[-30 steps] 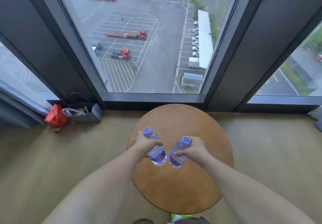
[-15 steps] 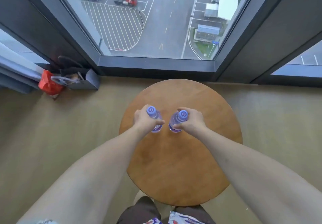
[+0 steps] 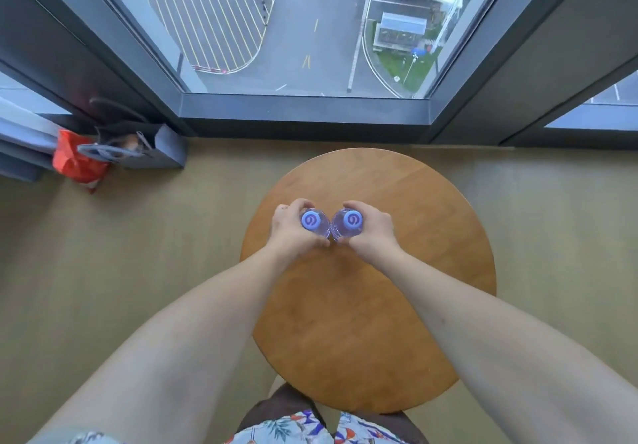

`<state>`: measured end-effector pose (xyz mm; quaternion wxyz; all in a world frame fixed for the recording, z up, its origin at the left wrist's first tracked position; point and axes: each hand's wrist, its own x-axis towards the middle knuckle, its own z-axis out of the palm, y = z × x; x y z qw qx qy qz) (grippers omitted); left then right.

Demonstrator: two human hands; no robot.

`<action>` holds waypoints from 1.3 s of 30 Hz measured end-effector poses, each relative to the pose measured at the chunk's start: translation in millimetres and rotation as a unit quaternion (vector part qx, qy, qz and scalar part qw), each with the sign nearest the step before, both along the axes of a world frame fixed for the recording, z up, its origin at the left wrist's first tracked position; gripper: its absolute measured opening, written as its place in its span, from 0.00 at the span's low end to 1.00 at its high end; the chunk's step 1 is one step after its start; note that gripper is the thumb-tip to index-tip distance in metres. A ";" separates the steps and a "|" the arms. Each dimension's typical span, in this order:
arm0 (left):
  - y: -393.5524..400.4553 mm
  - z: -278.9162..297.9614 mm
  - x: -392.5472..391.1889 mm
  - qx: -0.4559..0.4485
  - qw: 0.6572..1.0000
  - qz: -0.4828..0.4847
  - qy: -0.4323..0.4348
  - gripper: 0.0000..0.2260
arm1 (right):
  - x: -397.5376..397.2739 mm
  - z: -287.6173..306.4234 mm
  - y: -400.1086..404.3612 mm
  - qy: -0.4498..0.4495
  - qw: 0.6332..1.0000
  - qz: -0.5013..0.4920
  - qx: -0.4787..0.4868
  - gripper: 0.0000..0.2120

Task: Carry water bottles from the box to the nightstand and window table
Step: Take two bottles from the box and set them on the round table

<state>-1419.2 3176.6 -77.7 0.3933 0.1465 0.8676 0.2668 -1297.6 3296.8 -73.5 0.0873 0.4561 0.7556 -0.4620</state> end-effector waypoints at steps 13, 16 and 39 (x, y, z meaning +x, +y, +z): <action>-23.1 -4.9 1.0 -0.011 0.999 -0.027 0.028 0.28 | 2.6 -1.8 -27.1 -0.005 1.000 -0.025 -0.003 0.35; -25.2 -8.8 0.1 -0.005 0.999 -0.034 0.027 0.30 | 1.9 0.9 -28.4 -0.011 1.000 -0.023 -0.003 0.36; -72.9 143.0 41.8 0.024 0.988 0.020 0.151 0.39 | 43.2 155.3 -42.8 0.056 0.982 0.156 0.090 0.42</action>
